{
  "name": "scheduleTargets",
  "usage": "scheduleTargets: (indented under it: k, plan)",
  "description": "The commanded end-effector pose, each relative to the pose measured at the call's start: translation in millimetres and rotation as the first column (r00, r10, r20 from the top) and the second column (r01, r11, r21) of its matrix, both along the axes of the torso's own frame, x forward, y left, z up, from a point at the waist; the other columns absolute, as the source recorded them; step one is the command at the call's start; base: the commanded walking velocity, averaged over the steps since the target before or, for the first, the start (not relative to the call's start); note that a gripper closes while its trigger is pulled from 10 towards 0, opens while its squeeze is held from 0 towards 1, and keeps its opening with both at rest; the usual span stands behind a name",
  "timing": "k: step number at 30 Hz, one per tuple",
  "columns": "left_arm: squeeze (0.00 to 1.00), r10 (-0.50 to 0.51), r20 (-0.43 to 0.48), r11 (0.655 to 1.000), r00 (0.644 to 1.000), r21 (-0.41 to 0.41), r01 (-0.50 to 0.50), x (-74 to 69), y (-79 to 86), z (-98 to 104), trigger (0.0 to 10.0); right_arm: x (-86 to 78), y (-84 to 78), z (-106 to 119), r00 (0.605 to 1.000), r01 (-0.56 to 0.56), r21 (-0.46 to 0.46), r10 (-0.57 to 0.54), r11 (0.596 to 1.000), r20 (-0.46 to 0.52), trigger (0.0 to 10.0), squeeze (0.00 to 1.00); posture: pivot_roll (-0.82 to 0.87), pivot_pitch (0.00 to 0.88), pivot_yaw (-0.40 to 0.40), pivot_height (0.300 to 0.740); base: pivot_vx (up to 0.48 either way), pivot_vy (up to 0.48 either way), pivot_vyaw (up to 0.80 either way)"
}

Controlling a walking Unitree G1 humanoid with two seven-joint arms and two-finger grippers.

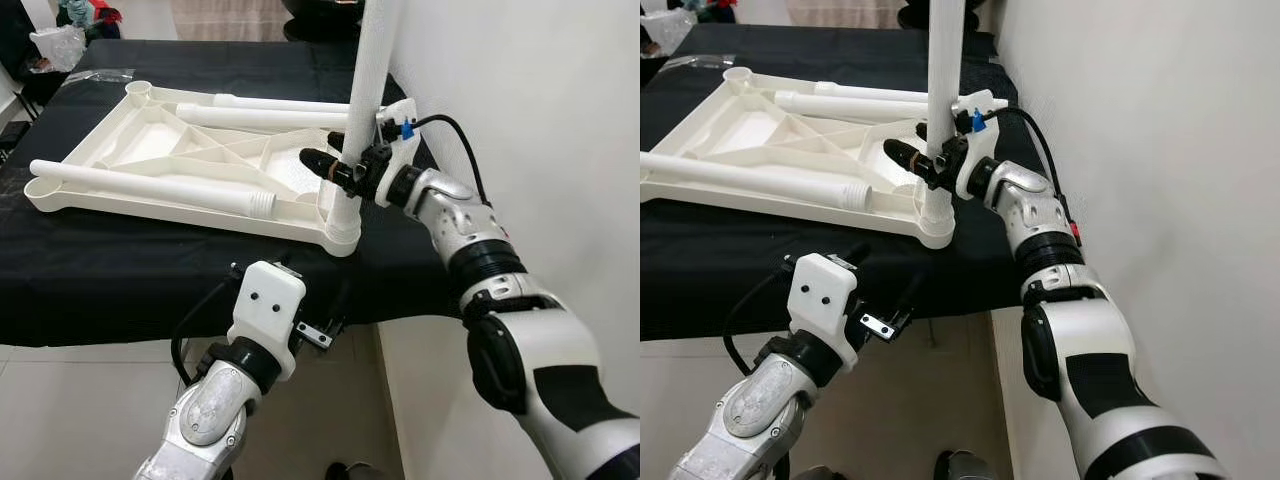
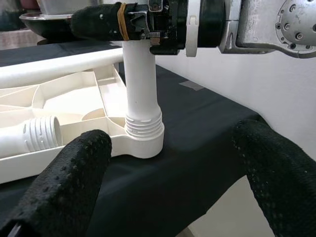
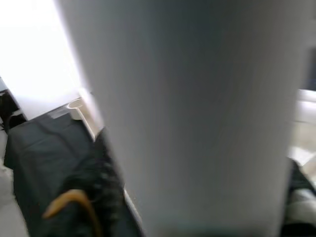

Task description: Building children table

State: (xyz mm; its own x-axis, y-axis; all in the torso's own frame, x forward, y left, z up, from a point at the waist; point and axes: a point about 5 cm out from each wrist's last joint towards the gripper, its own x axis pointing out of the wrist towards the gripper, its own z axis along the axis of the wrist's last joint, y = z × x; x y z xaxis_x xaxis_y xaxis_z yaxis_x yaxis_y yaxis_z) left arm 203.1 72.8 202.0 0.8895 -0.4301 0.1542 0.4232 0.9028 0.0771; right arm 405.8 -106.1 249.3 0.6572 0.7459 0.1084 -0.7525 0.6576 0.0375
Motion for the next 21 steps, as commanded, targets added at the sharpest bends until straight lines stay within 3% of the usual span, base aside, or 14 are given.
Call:
scheduleTargets:
  k: [1,5,6,8,10,11,13,16,17,18,19,20,21]
  plan:
    - [0.0,0.007,-0.005,1.0,1.0,0.003,-0.007,-0.3,0.1,-1,10.0,1.4,8.5,7,0.999,0.007,-0.002,-0.007,1.0,0.035,0.0,0.0,0.09,0.118,-0.108,0.74,0.0,0.0,0.0]
    - [0.0,0.008,-0.003,1.0,1.0,0.003,-0.008,0.5,0.5,-1,10.0,2.3,5.1,8,0.998,0.037,0.002,-0.037,0.999,0.047,0.0,0.0,0.09,0.12,-0.106,0.74,0.0,0.0,0.0]
    - [0.0,0.008,-0.002,1.0,1.0,0.003,-0.008,1.4,0.4,-1,10.0,4.3,-1.8,6,0.991,0.119,-0.009,-0.118,0.993,0.057,0.0,0.0,0.08,0.12,-0.102,0.74,0.0,0.0,0.0]
    - [0.0,0.008,-0.001,1.0,1.0,0.004,-0.008,1.7,0.3,-1,10.0,5.4,-4.6,5,0.986,0.16,-0.013,-0.159,0.987,0.055,0.0,0.0,0.08,0.12,-0.102,0.74,0.0,0.0,0.0]
    - [0.0,0.007,-0.002,1.0,1.0,0.002,-0.007,2.1,-0.1,-1,10.0,8.2,-13.0,0,0.955,0.296,-0.023,-0.294,0.955,0.041,0.0,0.0,0.08,0.121,-0.102,0.74,0.0,0.0,0.0]
    - [0.0,0.007,-0.002,1.0,1.0,0.002,-0.007,2.1,-0.1,-1,10.0,8.2,-13.0,0,0.955,0.296,-0.023,-0.294,0.955,0.041,0.0,0.0,0.08,0.121,-0.102,0.74,0.0,0.0,0.0]
    - [0.0,0.007,-0.001,1.0,1.0,0.003,-0.007,2.3,0.1,-1,10.0,10.1,-21.2,-4,0.908,0.418,-0.03,-0.417,0.908,0.035,0.0,0.0,0.08,0.124,-0.101,0.74,0.0,0.0,0.0]
    - [0.0,0.007,-0.006,1.0,1.0,0.006,-0.007,2.7,0.4,-2,10.0,10.9,-38.3,-13,0.739,0.673,0.0,-0.672,0.74,-0.04,0.0,0.0,0.07,0.125,-0.097,0.74,0.0,0.0,0.0]
    - [0.0,0.006,-0.007,1.0,1.0,0.006,-0.006,2.7,0.2,-2,10.0,7.9,-40.9,-16,0.662,0.749,0.005,-0.747,0.663,-0.058,0.0,0.0,0.07,0.125,-0.093,0.74,0.0,0.0,0.0]
    - [0.0,0.006,-0.007,1.0,1.0,0.006,-0.006,2.7,0.2,-2,10.0,7.9,-40.9,-16,0.662,0.749,0.005,-0.747,0.663,-0.058,0.0,0.0,0.07,0.125,-0.093,0.74,0.0,0.0,0.0]
    - [0.0,0.006,-0.008,1.0,1.0,0.005,-0.006,2.7,0.1,-3,10.0,5.3,-42.2,-18,0.612,0.79,0.009,-0.788,0.613,-0.065,0.0,0.0,0.07,0.125,-0.093,0.74,0.0,0.0,0.0]
    - [0.0,0.003,-0.008,1.0,1.0,0.004,-0.003,2.8,-1.3,-2,10.0,-4.9,-36.5,-19,0.508,0.861,0.035,-0.855,0.507,-0.099,0.0,0.0,0.07,0.123,-0.093,0.74,0.0,0.0,0.0]
    - [0.0,0.002,-0.006,1.0,1.0,0.004,-0.002,2.9,-1.7,-2,10.0,-9.1,-31.5,-17,0.476,0.879,0.05,-0.872,0.473,-0.111,0.0,0.0,0.07,0.123,-0.093,0.74,0.0,0.0,0.0]
